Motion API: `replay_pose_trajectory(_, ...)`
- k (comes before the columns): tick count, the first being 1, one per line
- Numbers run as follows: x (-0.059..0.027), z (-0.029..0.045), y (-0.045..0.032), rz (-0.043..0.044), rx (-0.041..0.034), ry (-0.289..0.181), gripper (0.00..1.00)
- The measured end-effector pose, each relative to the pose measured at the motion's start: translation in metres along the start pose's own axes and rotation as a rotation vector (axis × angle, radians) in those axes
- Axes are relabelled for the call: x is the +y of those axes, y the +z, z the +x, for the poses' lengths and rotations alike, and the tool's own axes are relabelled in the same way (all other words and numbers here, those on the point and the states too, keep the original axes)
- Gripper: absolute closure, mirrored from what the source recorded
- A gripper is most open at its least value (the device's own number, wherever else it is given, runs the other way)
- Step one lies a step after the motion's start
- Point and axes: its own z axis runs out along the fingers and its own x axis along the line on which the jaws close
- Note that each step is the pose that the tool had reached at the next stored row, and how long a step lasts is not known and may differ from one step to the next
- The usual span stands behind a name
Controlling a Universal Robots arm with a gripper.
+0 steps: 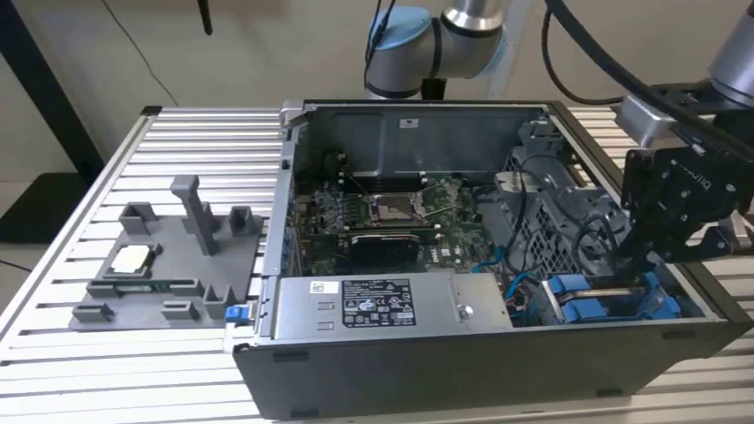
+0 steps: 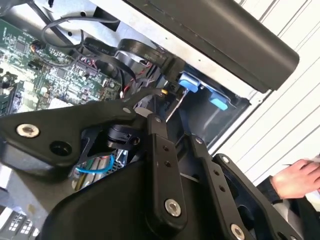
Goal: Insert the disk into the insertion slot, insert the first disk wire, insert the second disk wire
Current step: 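Insert the first disk wire, then insert the second disk wire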
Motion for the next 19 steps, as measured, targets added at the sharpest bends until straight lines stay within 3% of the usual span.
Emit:
replay_pose_trajectory(4, 0.0012, 0.0003, -0.0161, 0.0001, 0.0002, 0.000, 0.73)
replay_pose_trajectory(10, 0.0018, 0.0008, -0.0341, 0.0001, 0.0004, 0.000, 0.73)
replay_pose_trajectory(19, 0.0019, 0.0008, -0.0346, 0.0000, -0.0005, 0.000, 0.73)
